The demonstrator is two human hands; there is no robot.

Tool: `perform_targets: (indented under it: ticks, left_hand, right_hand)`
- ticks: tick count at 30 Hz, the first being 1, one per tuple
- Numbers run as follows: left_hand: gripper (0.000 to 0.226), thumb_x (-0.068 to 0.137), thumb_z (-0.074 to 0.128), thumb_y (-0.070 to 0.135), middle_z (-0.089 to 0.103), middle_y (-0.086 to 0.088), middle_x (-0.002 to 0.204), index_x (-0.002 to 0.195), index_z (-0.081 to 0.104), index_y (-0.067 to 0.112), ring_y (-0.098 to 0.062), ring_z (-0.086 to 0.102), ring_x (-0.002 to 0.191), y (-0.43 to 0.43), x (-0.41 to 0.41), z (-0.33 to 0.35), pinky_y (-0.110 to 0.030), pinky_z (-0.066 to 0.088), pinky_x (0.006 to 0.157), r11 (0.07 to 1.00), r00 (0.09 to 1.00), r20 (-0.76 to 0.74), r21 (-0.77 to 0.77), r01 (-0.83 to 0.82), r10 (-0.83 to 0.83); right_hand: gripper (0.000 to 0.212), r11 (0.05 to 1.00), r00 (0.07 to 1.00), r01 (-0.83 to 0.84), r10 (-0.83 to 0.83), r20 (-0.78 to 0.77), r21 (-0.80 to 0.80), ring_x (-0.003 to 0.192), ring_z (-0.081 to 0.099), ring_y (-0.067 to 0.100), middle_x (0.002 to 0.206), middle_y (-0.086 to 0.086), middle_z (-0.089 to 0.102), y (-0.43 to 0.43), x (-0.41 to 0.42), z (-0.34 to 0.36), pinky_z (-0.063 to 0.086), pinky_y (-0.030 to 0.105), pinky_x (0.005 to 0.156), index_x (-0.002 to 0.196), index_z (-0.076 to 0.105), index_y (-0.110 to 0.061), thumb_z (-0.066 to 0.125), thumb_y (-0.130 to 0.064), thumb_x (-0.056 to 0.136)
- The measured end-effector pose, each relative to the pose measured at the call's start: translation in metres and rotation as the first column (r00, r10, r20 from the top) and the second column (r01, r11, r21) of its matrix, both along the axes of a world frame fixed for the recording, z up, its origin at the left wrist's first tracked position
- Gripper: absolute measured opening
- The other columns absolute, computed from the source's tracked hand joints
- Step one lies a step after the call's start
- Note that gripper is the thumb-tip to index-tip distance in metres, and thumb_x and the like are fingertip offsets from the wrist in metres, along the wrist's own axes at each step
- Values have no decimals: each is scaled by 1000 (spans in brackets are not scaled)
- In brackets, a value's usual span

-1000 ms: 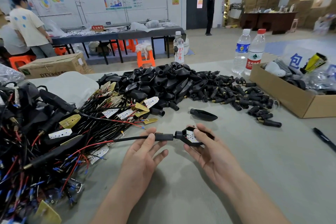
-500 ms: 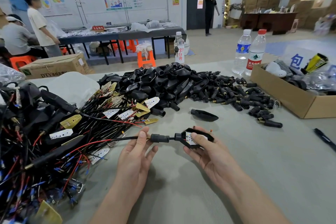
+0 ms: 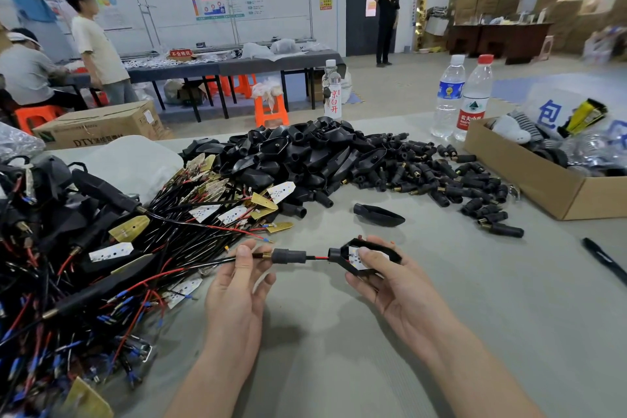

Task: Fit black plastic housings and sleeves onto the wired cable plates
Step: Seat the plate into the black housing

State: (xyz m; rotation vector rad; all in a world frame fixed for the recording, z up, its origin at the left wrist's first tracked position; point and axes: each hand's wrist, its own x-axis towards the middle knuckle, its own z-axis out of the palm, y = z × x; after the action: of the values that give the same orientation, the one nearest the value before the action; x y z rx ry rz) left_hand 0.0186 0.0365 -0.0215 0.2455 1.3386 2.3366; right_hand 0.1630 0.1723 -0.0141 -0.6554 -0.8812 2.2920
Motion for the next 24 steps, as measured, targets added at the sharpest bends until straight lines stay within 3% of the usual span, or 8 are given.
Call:
perform_targets:
  ticks: [5,13,17,20,24]
  left_hand:
    - [18,100,54,27,66,3,81,101,69,18,-7,67,71,-3,-5,1,-21,59,66,998,998,30,13,-54,54]
    - [24,100,51,36,72,-8,78,103,65,17,-15,69,68,-2,-3,-2,-23,58,60,997,993,-92,-41,-72,68]
    - [26,101,50,38,74,-10,79,102,62,14,-18,70,67,-1,-1,-2,-25,57,57,994,990,-123,-75,-77,67]
    - [26,100,52,36,70,-8,82,99,64,13,-18,69,74,0,0,-2,-26,57,60,997,993,-99,-52,-62,56]
    - [27,99,51,36,72,-10,80,100,63,12,-18,71,73,-1,1,-1,-26,58,61,999,996,-76,-21,-38,36]
  right_hand:
    - [29,1000,1000,23,-23,4,2,81,73,26,94,15,74,0,0,1,60,32,62,107,65,-6,72,1,79]
    - [20,998,999,50,-50,-16,-37,77,74,22,89,12,75,1,1,3,60,31,61,102,67,-8,69,1,84]
    - [15,994,997,73,-75,-18,-80,79,74,18,93,14,75,1,0,5,59,26,63,101,69,0,70,-4,86]
    - [17,985,997,60,-68,-44,-160,94,74,27,102,21,74,0,-2,5,59,23,64,102,69,5,67,-6,89]
    - [27,969,994,18,-43,-96,-245,96,73,35,106,25,72,-2,-1,5,60,25,67,111,64,8,65,-7,89]
